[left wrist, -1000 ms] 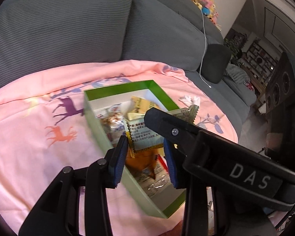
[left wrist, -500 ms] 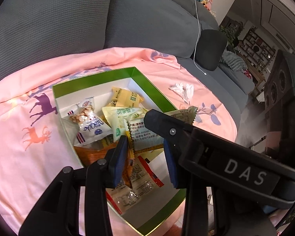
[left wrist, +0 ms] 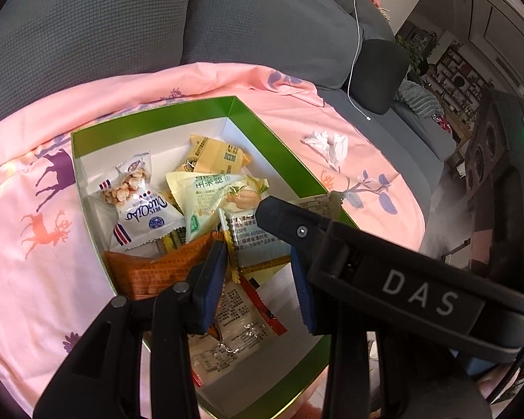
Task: Organize snacks
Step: 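Open the right gripper to release the snack bar into the box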
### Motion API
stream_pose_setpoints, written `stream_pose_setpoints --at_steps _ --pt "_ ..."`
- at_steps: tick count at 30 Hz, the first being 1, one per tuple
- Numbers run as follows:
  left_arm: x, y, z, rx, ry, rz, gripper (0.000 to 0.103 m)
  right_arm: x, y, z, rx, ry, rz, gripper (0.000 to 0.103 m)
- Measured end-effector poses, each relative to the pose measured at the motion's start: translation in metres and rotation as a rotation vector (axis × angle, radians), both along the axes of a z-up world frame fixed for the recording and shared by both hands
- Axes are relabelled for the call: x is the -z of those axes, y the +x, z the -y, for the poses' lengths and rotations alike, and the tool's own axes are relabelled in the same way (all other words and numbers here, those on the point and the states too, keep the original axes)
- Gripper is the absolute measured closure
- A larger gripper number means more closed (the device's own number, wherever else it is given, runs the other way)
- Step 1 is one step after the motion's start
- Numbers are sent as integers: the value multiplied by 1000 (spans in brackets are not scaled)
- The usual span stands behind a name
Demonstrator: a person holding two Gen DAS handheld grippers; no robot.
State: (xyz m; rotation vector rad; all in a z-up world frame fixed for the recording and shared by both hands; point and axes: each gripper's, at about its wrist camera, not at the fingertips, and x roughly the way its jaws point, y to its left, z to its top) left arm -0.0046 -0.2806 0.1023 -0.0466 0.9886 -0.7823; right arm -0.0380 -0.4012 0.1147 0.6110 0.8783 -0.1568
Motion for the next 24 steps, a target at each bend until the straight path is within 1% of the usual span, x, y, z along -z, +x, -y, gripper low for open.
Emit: stream_pose_setpoints --at_steps 5,17,24 --pt "5 1 1 -2 9 -15 67 6 4 2 7 1 -31 45" --pt "10 1 3 1 15 -38 67 15 6 8 26 5 -73 45" --pt "9 1 2 -10 4 -54 63 16 5 10 45 -5 -91 45"
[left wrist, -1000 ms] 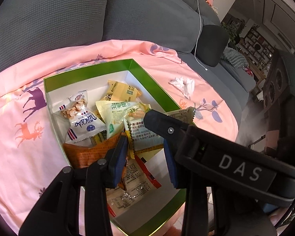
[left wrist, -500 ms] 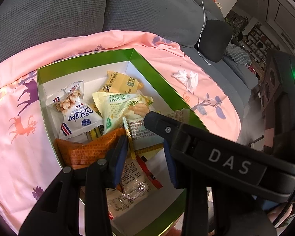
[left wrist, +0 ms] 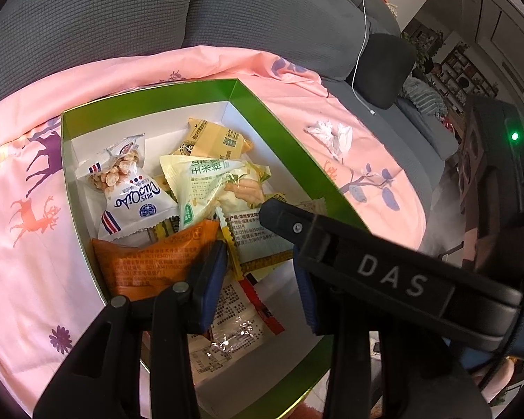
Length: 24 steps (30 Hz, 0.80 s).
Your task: Organize snacks
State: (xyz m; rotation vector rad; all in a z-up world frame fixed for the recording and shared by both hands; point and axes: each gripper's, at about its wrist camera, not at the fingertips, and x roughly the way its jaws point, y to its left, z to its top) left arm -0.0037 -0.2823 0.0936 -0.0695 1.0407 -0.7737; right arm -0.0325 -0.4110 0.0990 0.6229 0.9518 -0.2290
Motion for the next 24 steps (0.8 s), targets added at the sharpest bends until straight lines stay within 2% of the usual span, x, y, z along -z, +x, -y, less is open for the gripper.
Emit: stream_pose_setpoints --at_steps 9,11,13,17,22,24 --pt "-10 -9 -1 -16 33 56 54 -4 -3 1 3 2 15 45" --pt "-14 -11 -2 -24 42 77 49 -7 -5 0 3 -1 24 45" --pt "-18 -14 -4 -32 49 101 38 -10 -6 -1 5 0 37 45" --pt "-28 -20 -11 -48 46 134 29 -17 -11 -3 7 -6 66 42" --pt "-43 -30 -21 -106 90 226 4 -31 -19 -8 12 -31 108 41" --pt "-51 -36 -28 -141 102 267 1 -37 -23 -12 13 -48 126 33"
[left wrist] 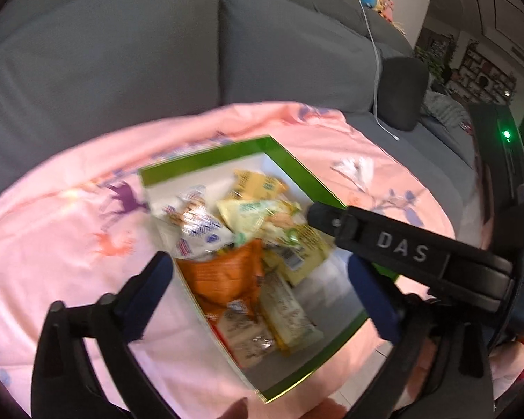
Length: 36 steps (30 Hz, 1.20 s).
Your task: Organize snacks
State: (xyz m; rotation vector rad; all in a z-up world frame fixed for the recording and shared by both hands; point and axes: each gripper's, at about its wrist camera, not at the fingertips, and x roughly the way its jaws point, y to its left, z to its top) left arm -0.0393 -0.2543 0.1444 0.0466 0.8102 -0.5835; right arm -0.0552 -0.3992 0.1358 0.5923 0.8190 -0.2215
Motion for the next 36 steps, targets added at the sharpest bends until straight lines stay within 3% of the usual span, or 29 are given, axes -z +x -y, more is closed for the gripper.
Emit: stream_pose_setpoints --at_steps 3,8,36 --pt "-9 -5 -12 -20 -12 22 1 -11 -8 -6 0 -30 40 22" --pt "-19 -15 -29 -54 -28 61 1 -25 -16 -17 -22 -72 87 18" --pt "-17 -28 -59 -69 -65 -33 1 -42 -22 -54 -50 -200 74 18"
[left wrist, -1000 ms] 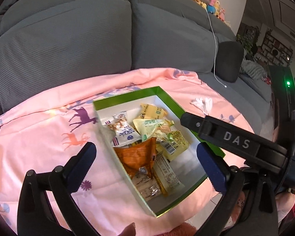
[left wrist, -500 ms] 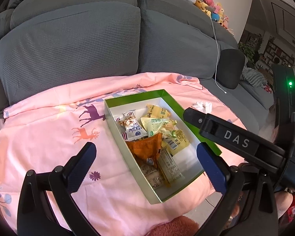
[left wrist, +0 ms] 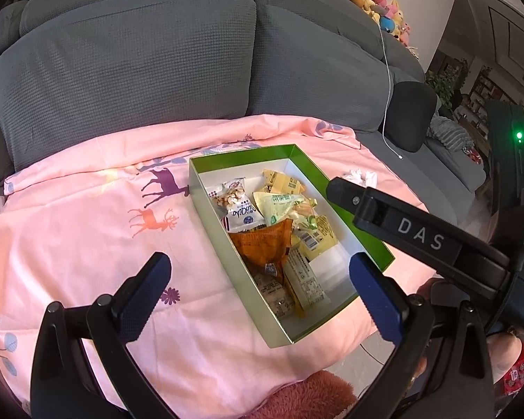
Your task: Organize snacks
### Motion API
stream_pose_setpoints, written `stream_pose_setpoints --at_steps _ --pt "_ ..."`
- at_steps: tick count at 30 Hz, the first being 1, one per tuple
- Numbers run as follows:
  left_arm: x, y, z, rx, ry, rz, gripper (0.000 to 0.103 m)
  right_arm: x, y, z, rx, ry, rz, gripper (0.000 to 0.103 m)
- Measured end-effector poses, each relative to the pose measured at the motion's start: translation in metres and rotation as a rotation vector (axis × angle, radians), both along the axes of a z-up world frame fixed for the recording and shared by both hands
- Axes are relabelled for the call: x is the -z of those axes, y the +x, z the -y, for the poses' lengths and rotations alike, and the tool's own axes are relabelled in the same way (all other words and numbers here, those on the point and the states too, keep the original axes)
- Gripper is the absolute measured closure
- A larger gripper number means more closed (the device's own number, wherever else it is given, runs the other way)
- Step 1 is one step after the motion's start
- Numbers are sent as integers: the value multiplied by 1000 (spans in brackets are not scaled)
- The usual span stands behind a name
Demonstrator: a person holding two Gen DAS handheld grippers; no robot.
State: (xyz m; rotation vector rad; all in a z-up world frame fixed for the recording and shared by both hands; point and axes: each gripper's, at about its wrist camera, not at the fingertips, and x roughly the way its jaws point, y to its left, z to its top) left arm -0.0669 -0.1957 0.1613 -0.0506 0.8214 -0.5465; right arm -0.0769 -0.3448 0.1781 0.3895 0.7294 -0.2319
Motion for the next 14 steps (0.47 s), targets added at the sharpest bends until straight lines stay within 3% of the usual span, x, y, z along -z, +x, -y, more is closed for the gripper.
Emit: stream_pose_setpoints --at_steps 14 --pt "3 0 -12 -15 -3 -33 1 2 7 -13 -24 -27 -26 18"
